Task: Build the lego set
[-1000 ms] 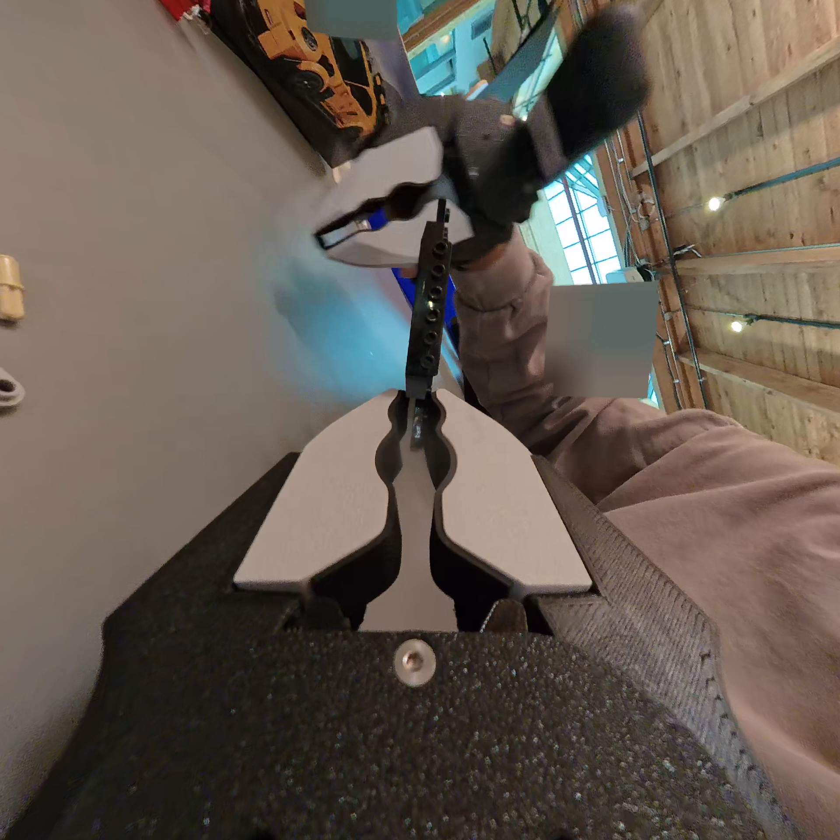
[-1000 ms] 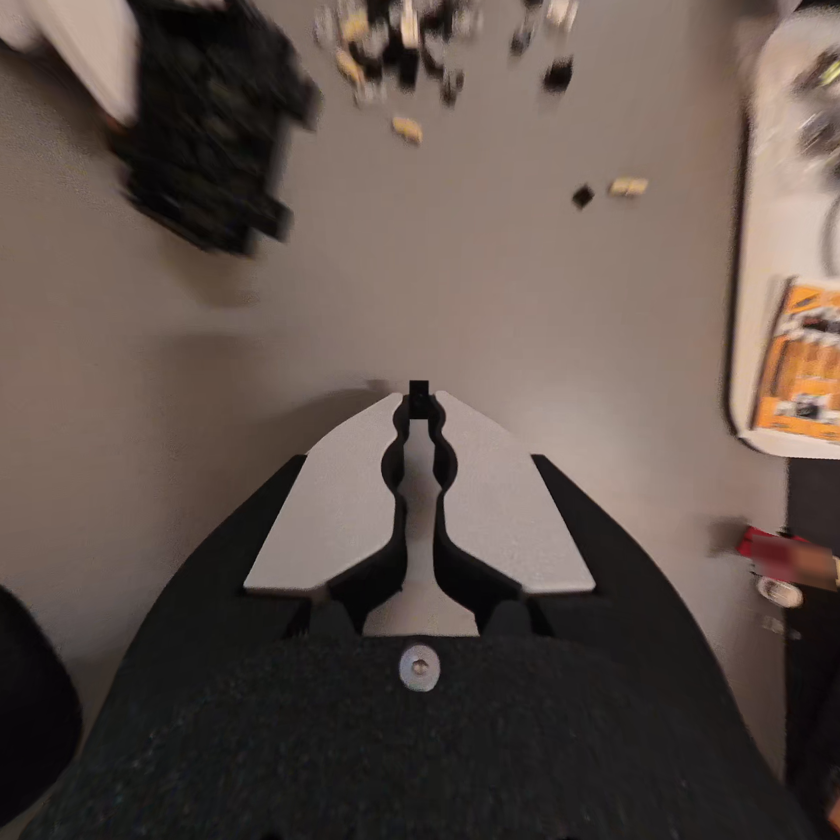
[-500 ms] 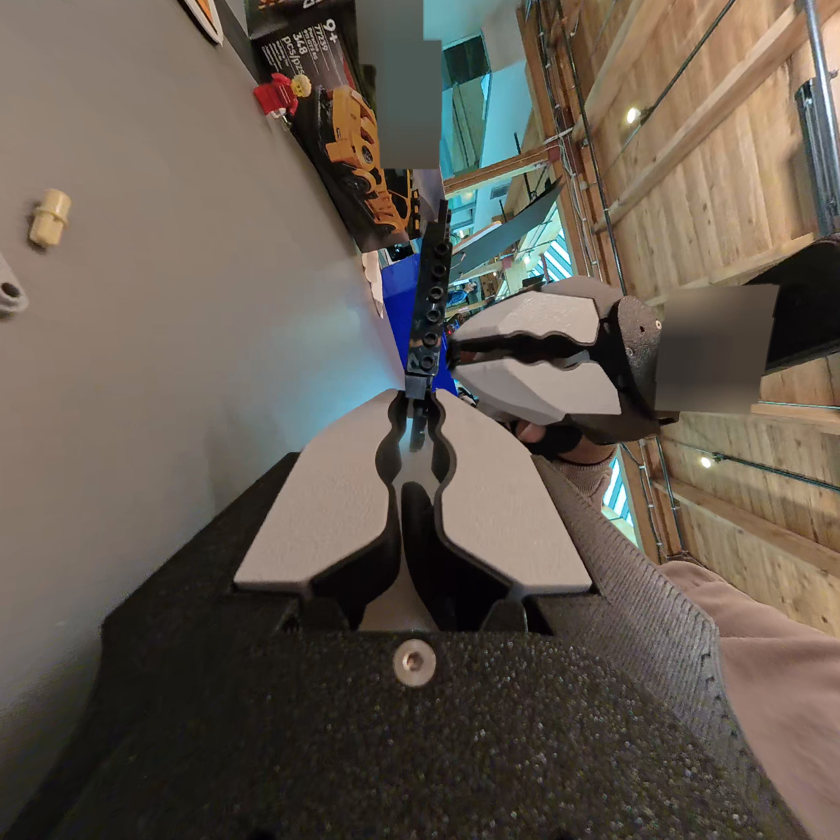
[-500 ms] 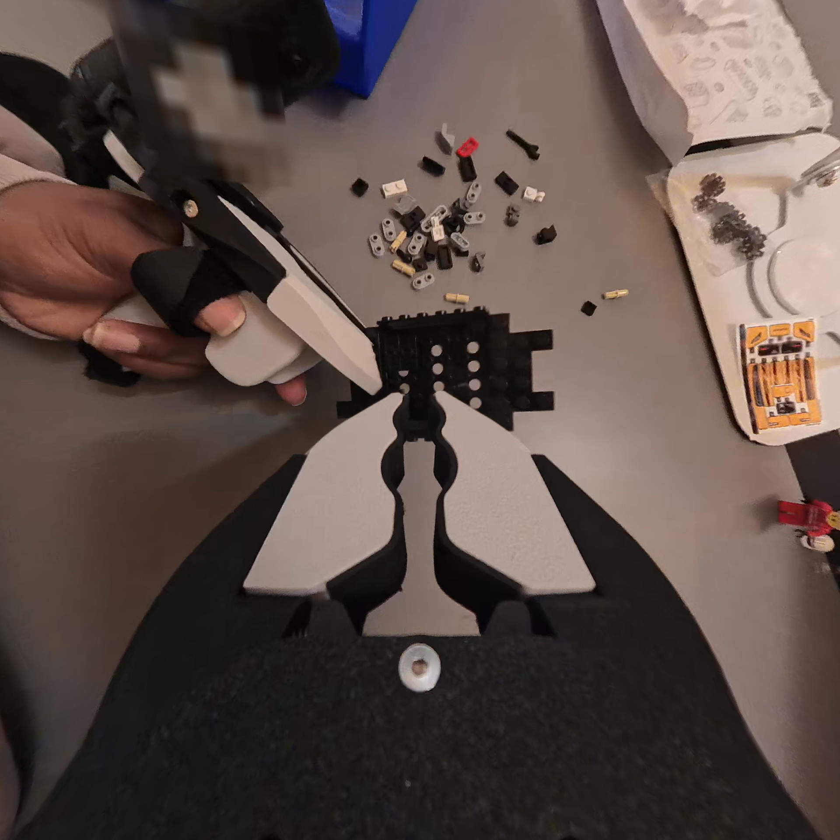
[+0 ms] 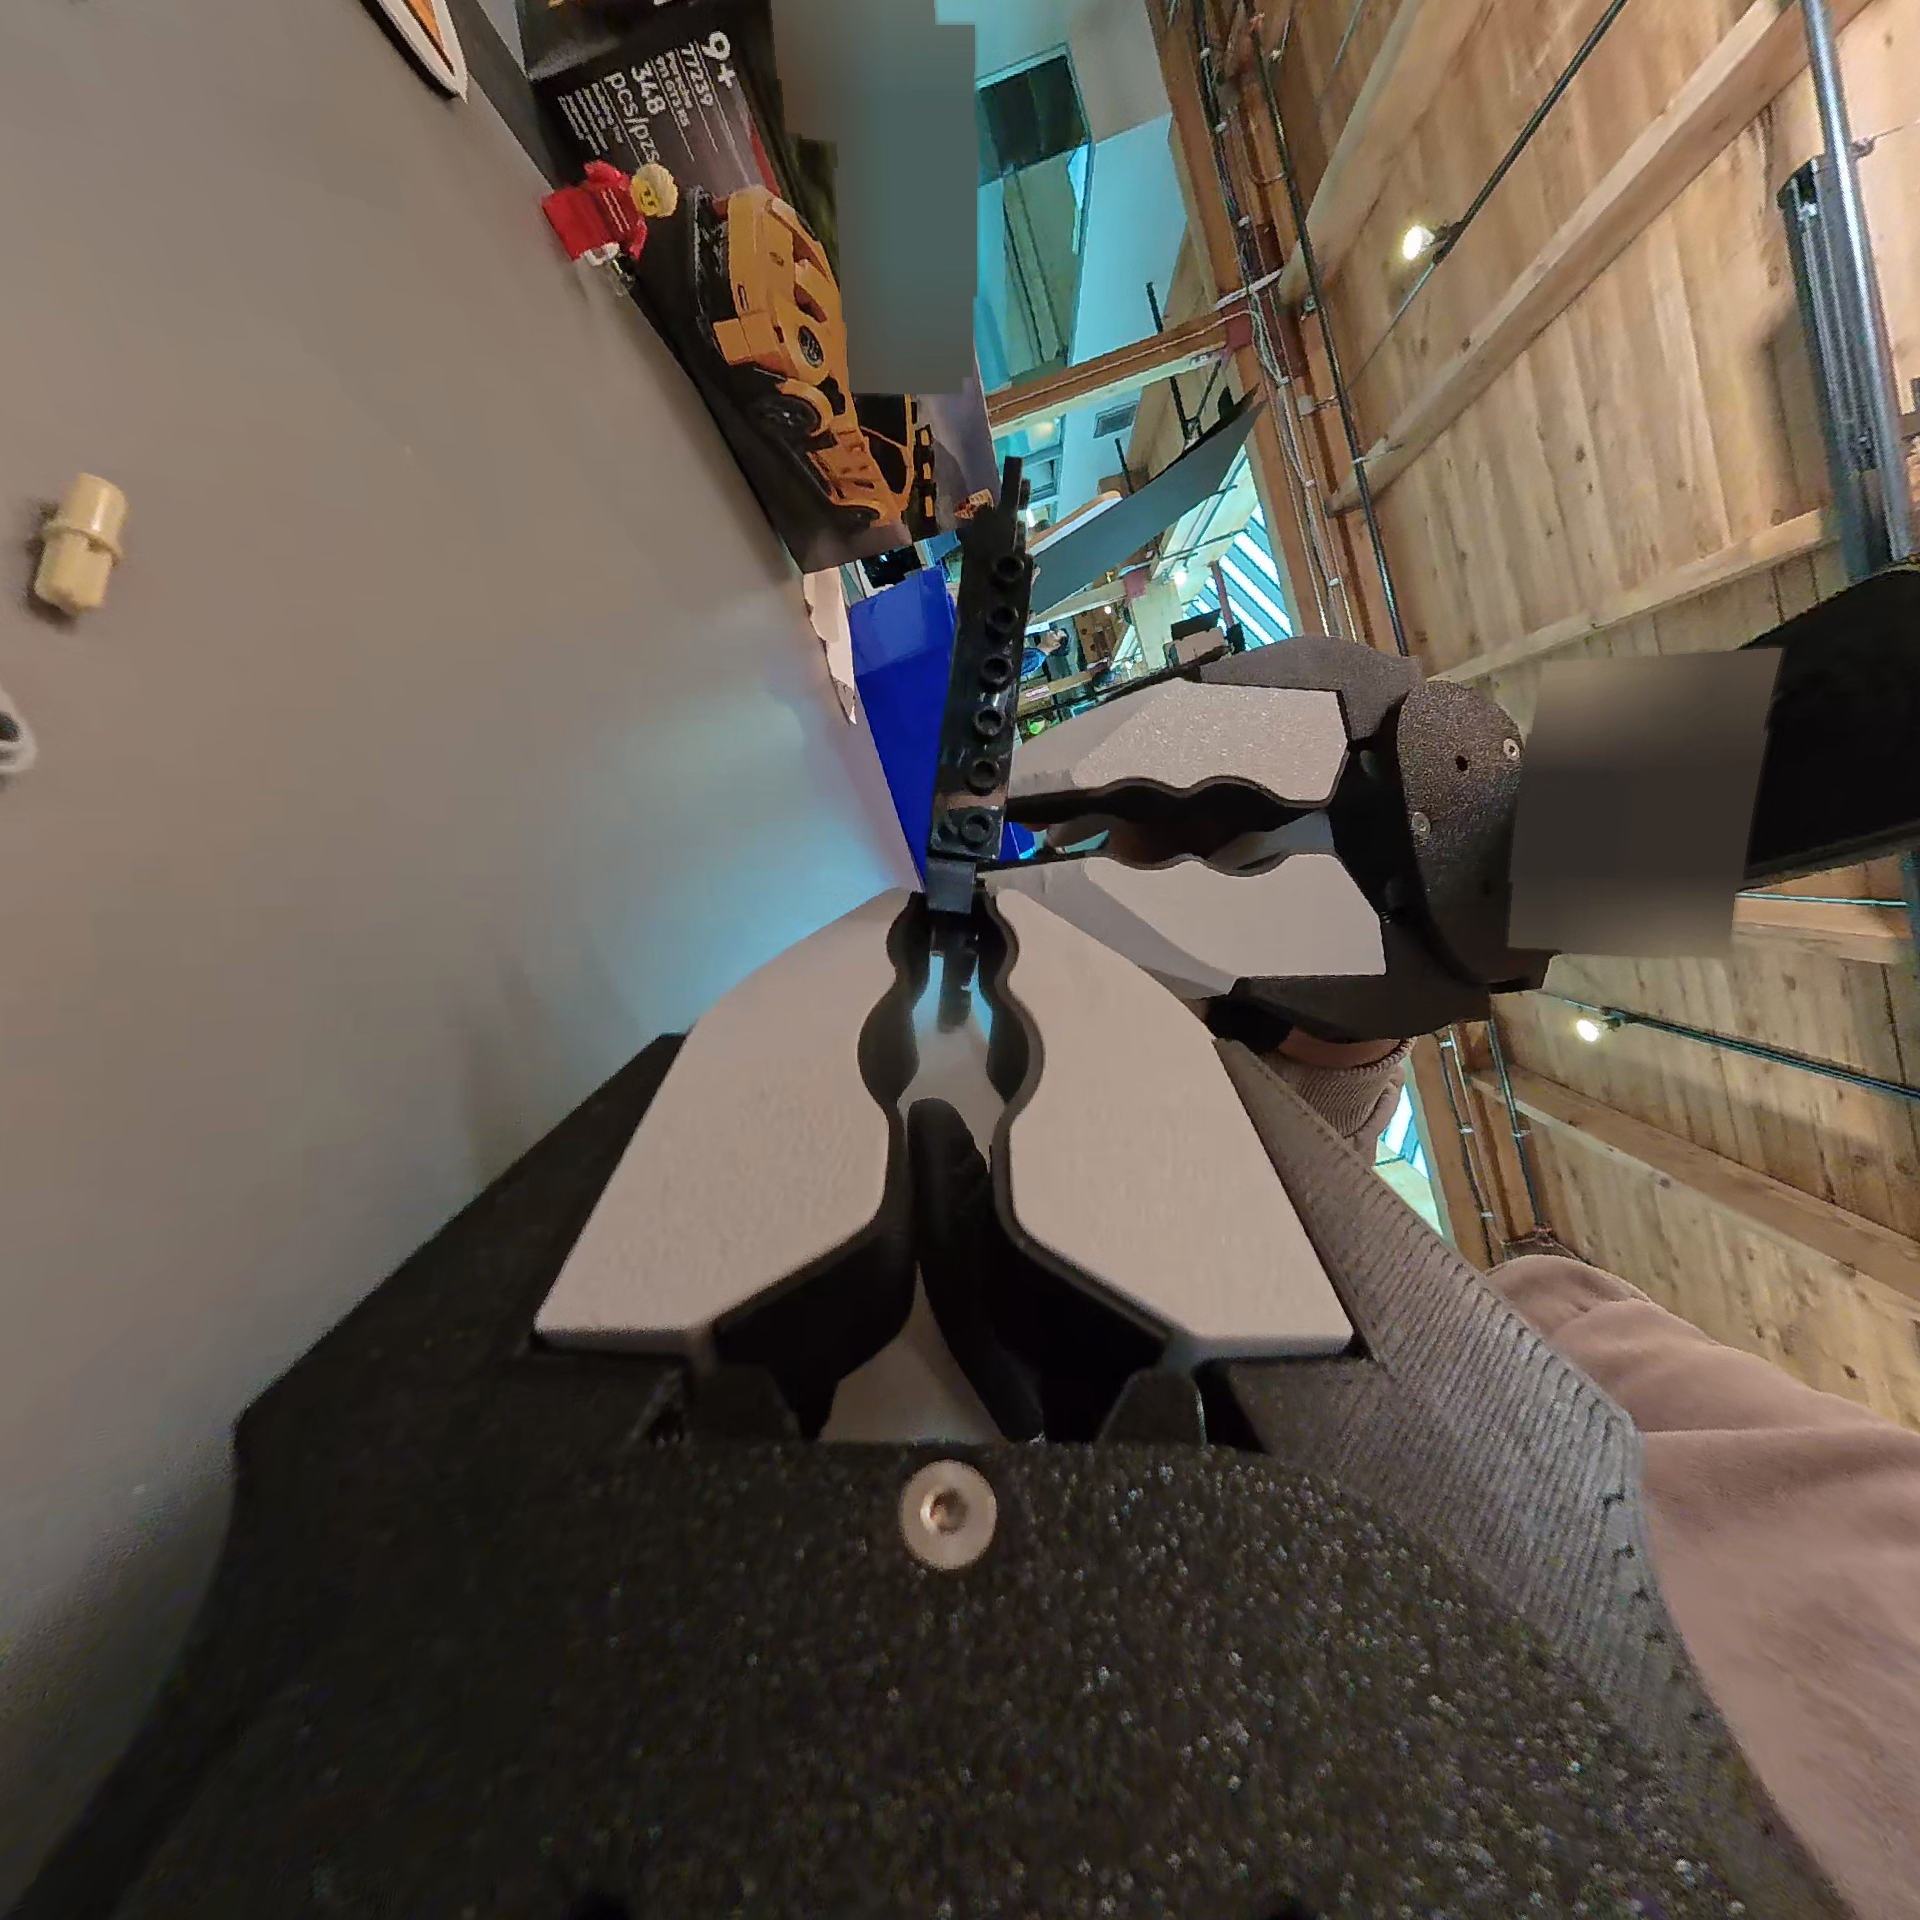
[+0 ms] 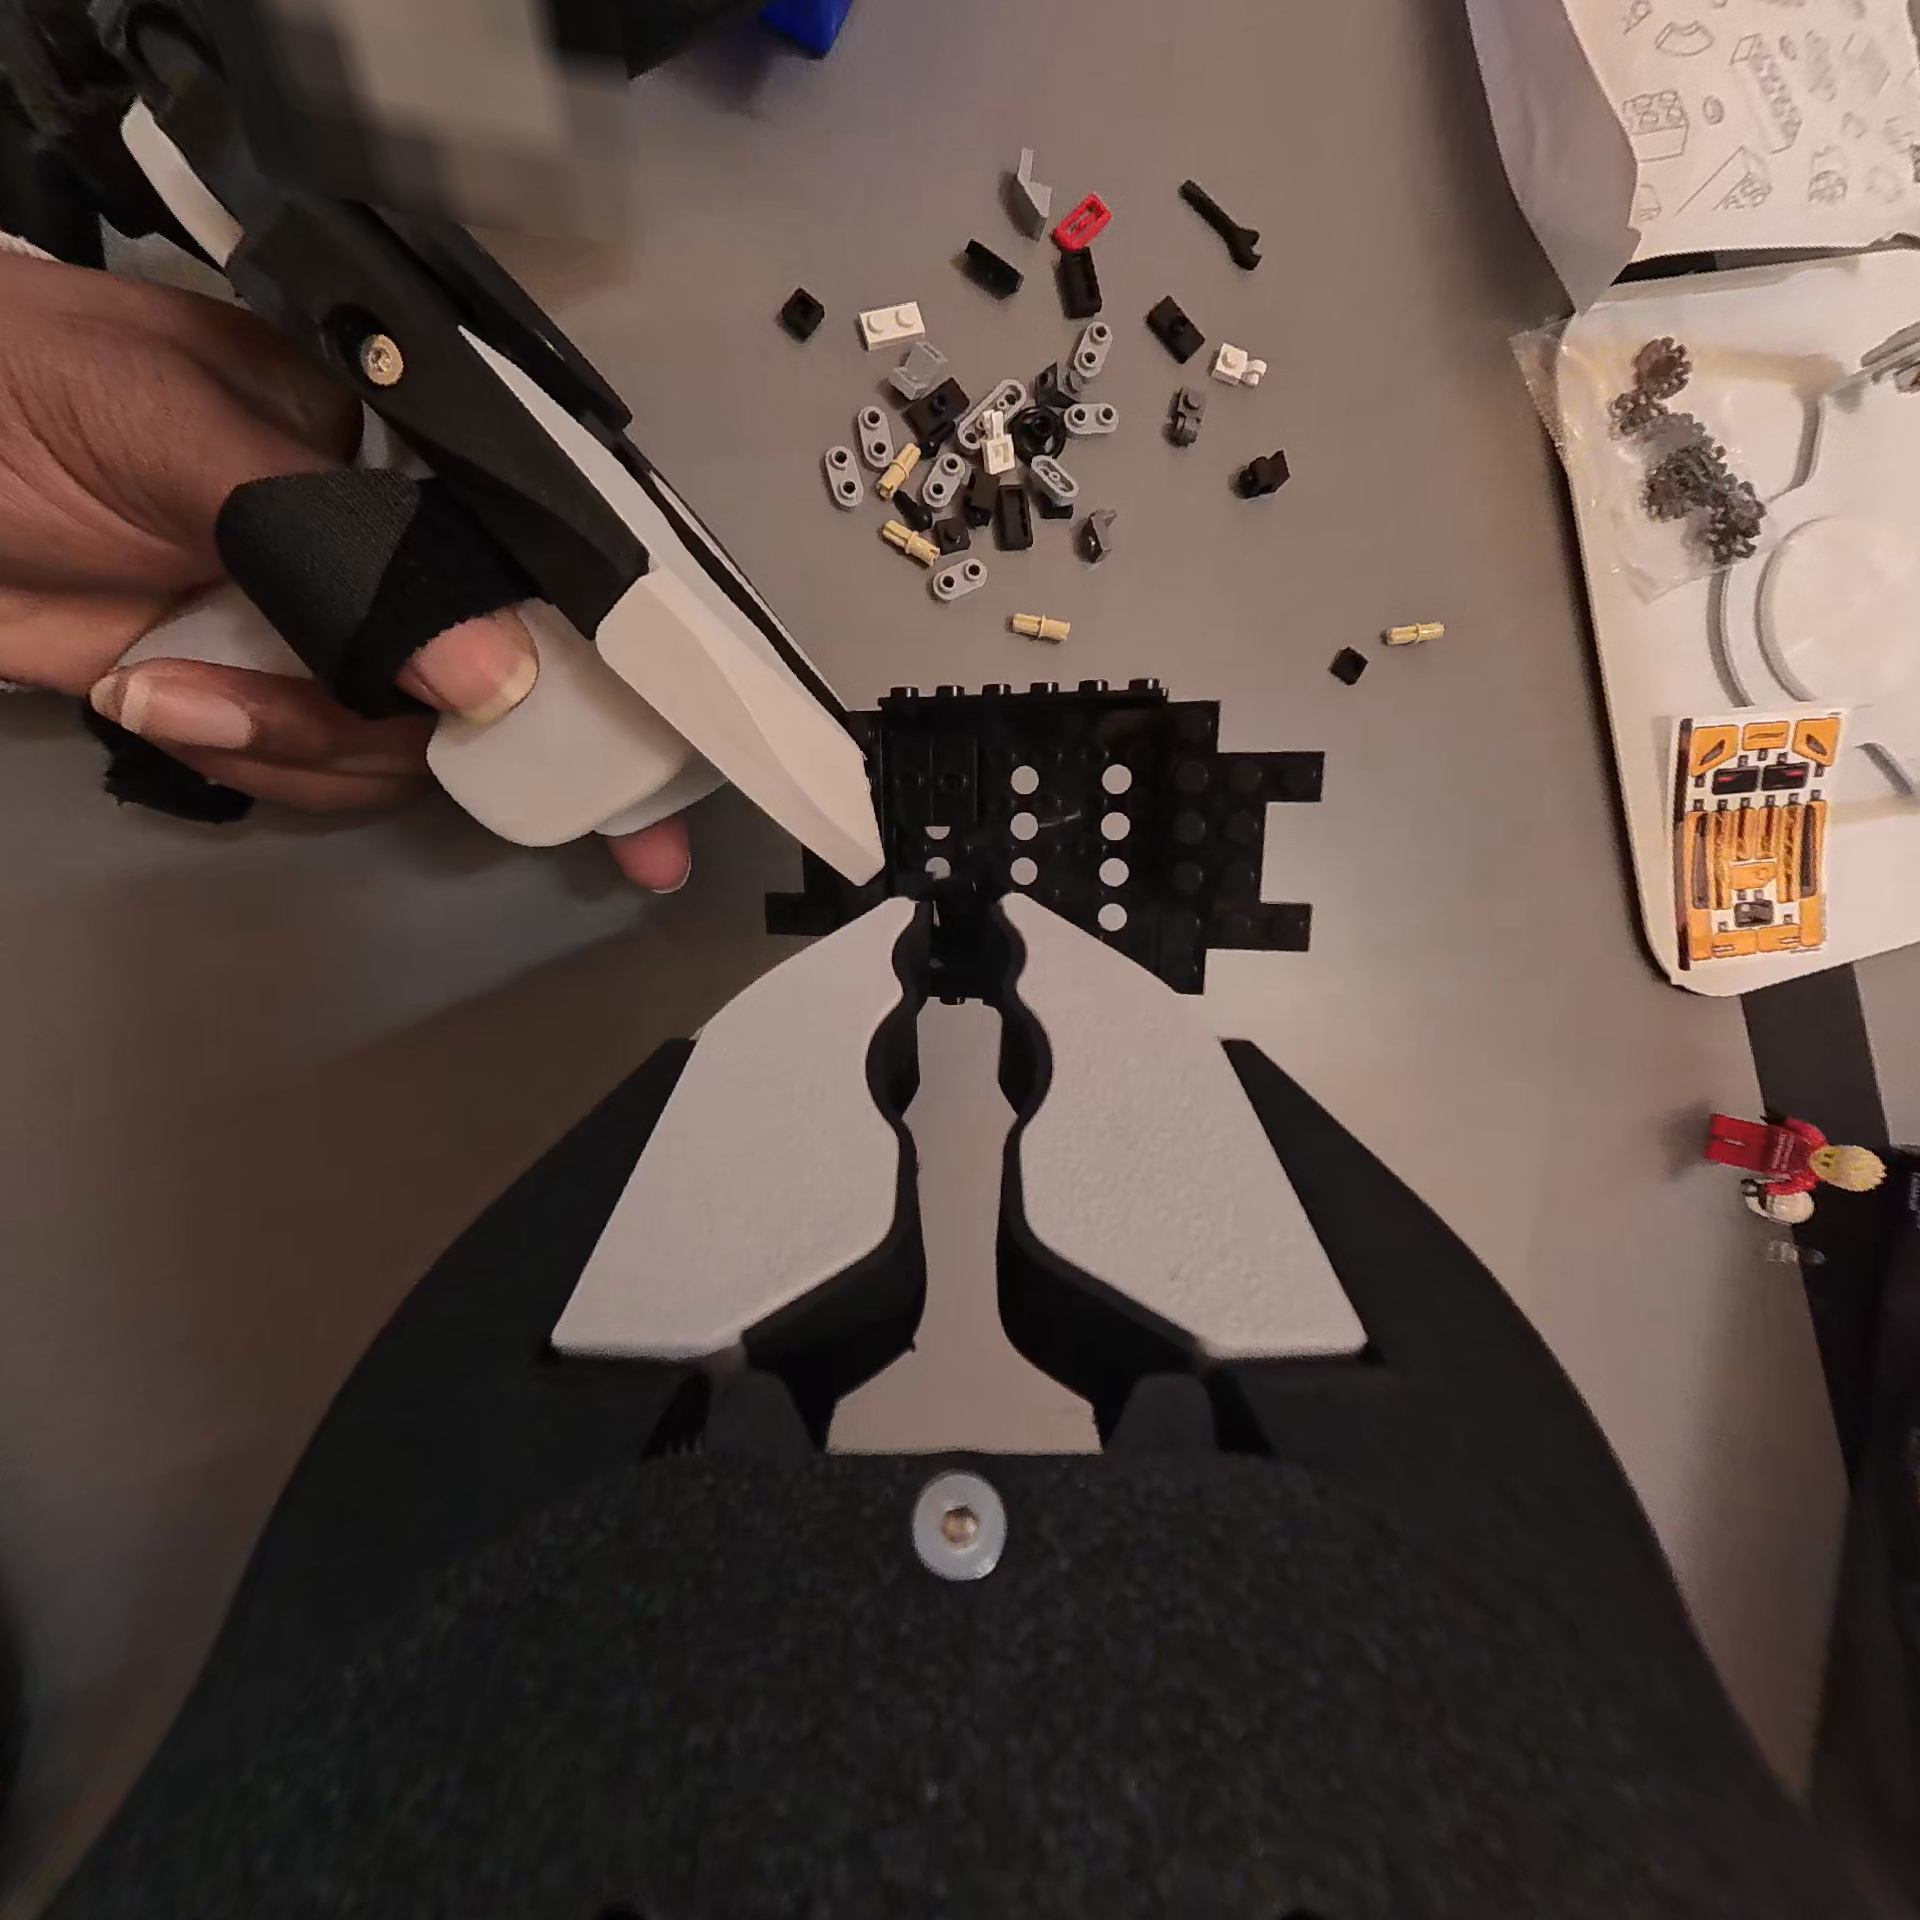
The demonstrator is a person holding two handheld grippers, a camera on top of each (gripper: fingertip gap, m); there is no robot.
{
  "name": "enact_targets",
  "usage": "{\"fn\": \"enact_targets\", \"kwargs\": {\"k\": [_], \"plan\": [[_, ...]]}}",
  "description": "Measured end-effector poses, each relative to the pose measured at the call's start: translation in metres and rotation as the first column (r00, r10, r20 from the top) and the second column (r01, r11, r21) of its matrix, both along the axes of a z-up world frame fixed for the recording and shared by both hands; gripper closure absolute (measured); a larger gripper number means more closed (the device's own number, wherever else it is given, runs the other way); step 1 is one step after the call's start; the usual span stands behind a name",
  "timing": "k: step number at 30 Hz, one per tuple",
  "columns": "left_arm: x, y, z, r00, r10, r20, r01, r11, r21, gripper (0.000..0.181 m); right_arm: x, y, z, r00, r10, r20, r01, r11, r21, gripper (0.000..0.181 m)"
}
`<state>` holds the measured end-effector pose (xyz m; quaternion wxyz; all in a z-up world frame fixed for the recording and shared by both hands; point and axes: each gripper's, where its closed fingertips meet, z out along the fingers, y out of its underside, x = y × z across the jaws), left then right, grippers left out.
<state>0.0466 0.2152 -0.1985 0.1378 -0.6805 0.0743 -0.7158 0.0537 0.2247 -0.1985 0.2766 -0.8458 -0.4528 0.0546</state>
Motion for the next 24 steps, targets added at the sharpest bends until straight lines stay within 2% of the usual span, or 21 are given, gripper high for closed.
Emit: {"fn": "enact_targets", "kwargs": {"k": [6, 9, 11, 13, 15, 18, 20, 24], "plan": [[-0.001, 0.001, -0.001, 1.0, -0.001, 0.005, 0.001, 1.0, -0.001, 0.172, 0.003, -0.002, 0.006, 0.999, 0.01, -0.037, -0.01, 1.0, 0.009, 0.164], [-0.001, 0.0, 0.001, 1.0, -0.007, 0.029, 0.008, 1.0, -0.008, 0.172, 0.011, -0.002, 0.02, 0.987, -0.045, -0.157, 0.049, 0.999, 0.023, 0.162], [-0.001, -0.002, 0.005, 0.997, -0.034, 0.064, 0.034, 0.999, -0.006, 0.172, 0.022, -0.003, 0.025, 0.956, -0.118, -0.269, 0.125, 0.992, 0.009, 0.157], [0.0, -0.005, 0.01, 0.994, -0.06, 0.09, 0.059, 0.998, 0.01, 0.172, 0.029, -0.006, 0.023, 0.888, -0.196, -0.416, 0.19, 0.98, -0.055, 0.148], [0.002, -0.008, 0.013, 0.991, -0.079, 0.106, 0.076, 0.996, 0.037, 0.171, 0.027, -0.012, 0.019, 0.777, -0.272, -0.568, 0.222, 0.962, -0.158, 0.139], [0.005, -0.013, 0.014, 0.989, -0.111, 0.101, 0.103, 0.991, 0.086, 0.172, 0.022, -0.015, 0.022, 0.612, -0.319, -0.724, 0.229, 0.947, -0.224, 0.139], [0.006, -0.017, 0.015, 0.988, -0.129, 0.09, 0.118, 0.985, 0.123, 0.172, 0.02, -0.014, 0.019, 0.576, -0.325, -0.75, 0.236, 0.945, -0.228, 0.142], [0.009, -0.026, 0.018, 0.985, -0.166, 0.051, 0.147, 0.955, 0.257, 0.173, 0.013, -0.017, 0.017, 0.547, -0.298, -0.782, 0.205, 0.954, -0.22, 0.152]]}}
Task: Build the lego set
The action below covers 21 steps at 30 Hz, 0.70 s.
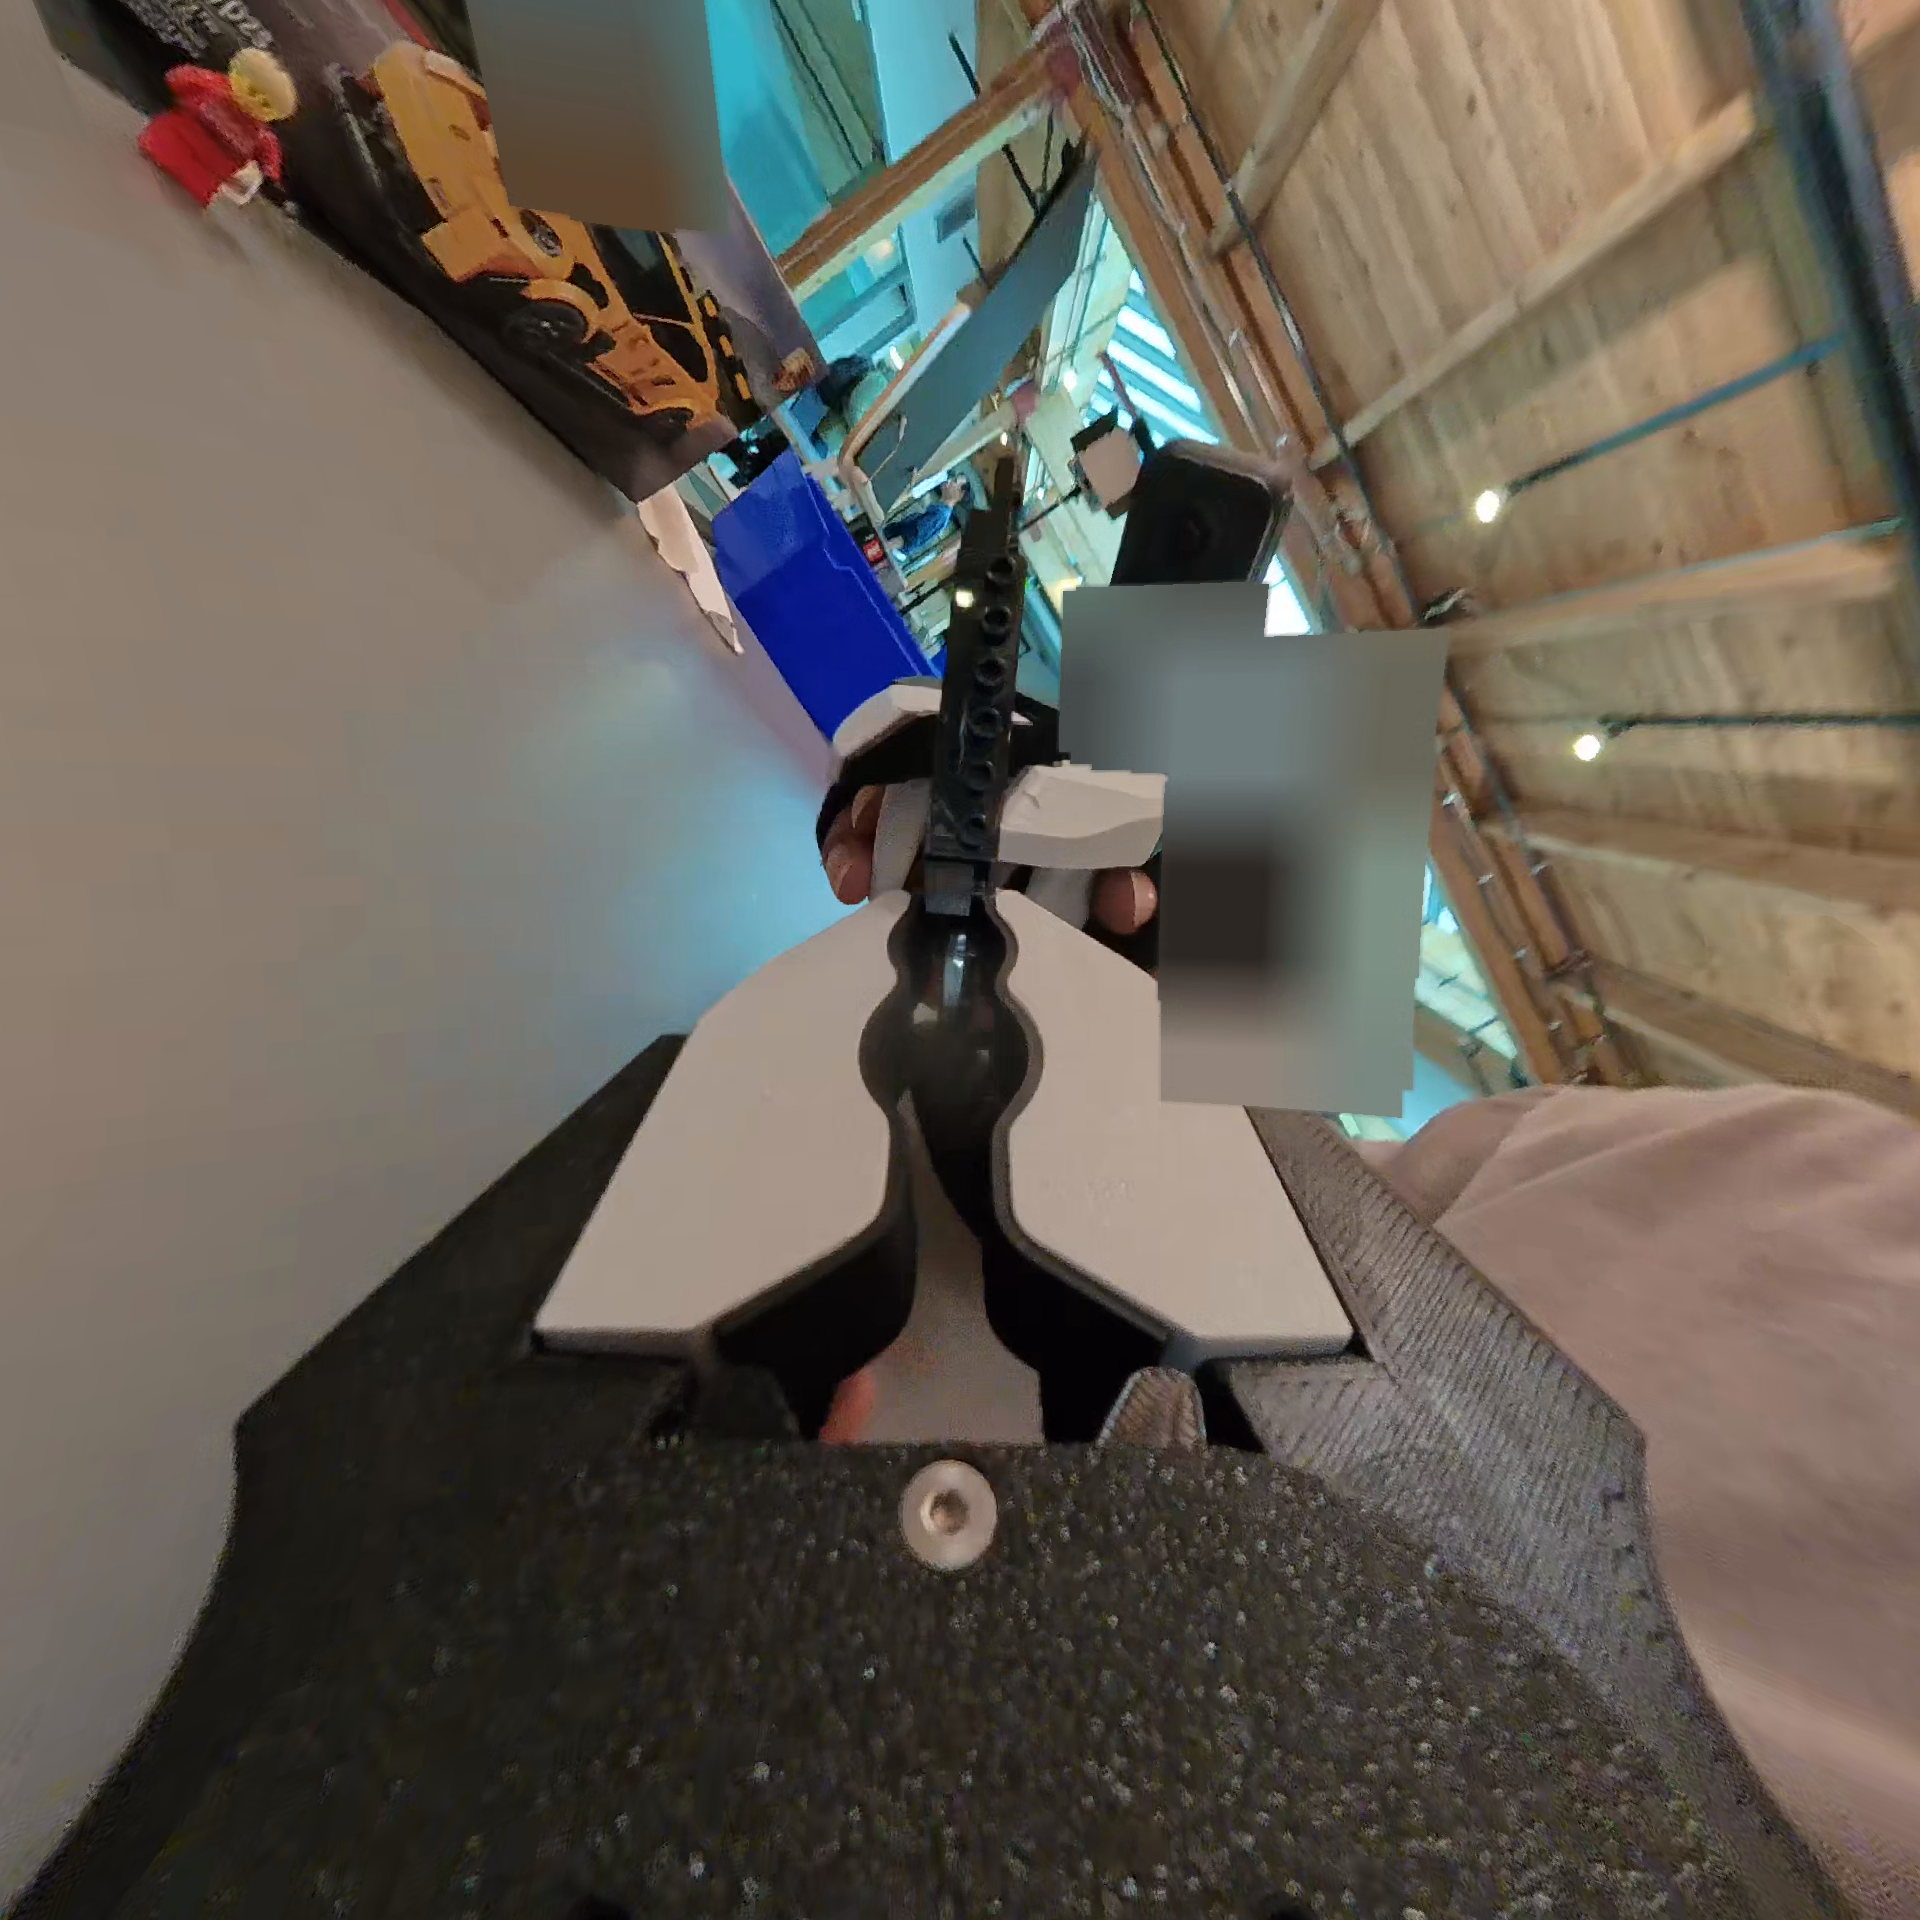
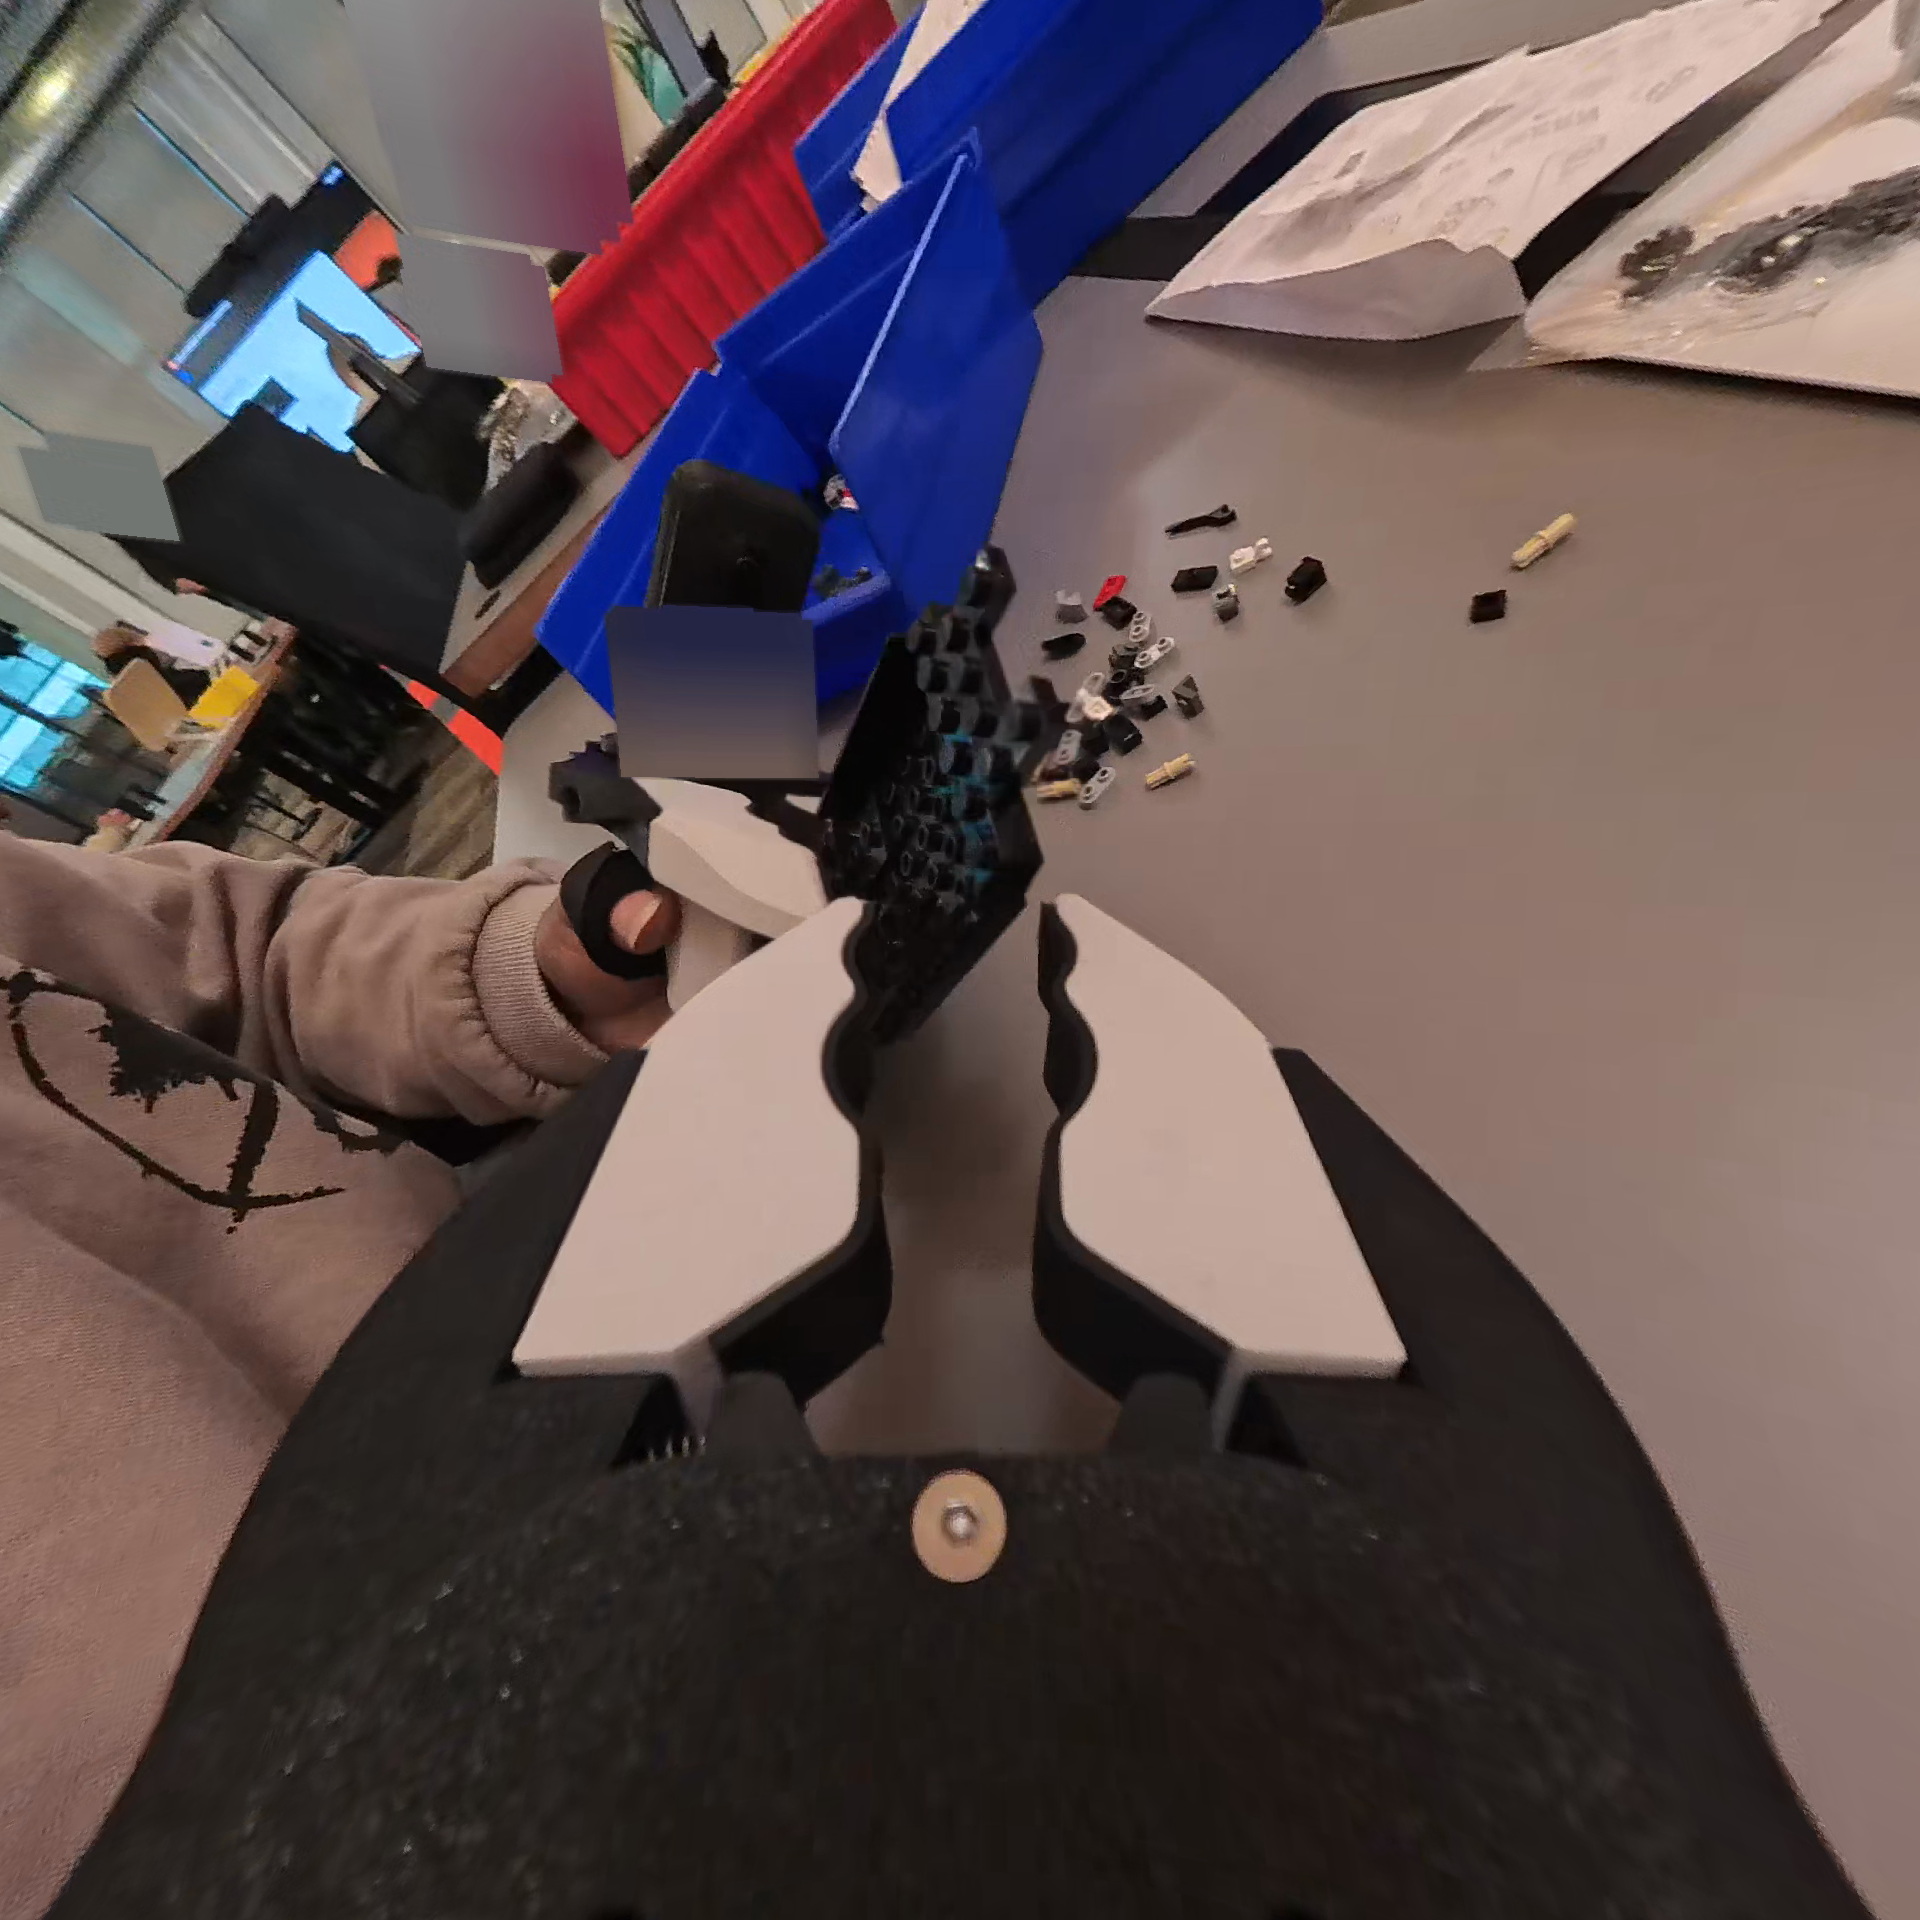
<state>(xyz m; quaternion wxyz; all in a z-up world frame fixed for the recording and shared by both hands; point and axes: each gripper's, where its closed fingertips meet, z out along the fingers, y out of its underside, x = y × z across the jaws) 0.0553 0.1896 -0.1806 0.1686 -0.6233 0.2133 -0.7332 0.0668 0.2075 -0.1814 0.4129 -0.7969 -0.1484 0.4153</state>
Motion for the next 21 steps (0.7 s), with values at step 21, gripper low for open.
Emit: {"fn": "enact_targets", "kwargs": {"k": [21], "plan": [[-0.005, -0.004, -0.003, 0.99, -0.002, -0.144, 0.06, 0.914, 0.401, 0.172, -0.012, -0.01, 0.006, 0.999, 0.023, -0.035, -0.017, 0.989, 0.148, 0.168]]}}
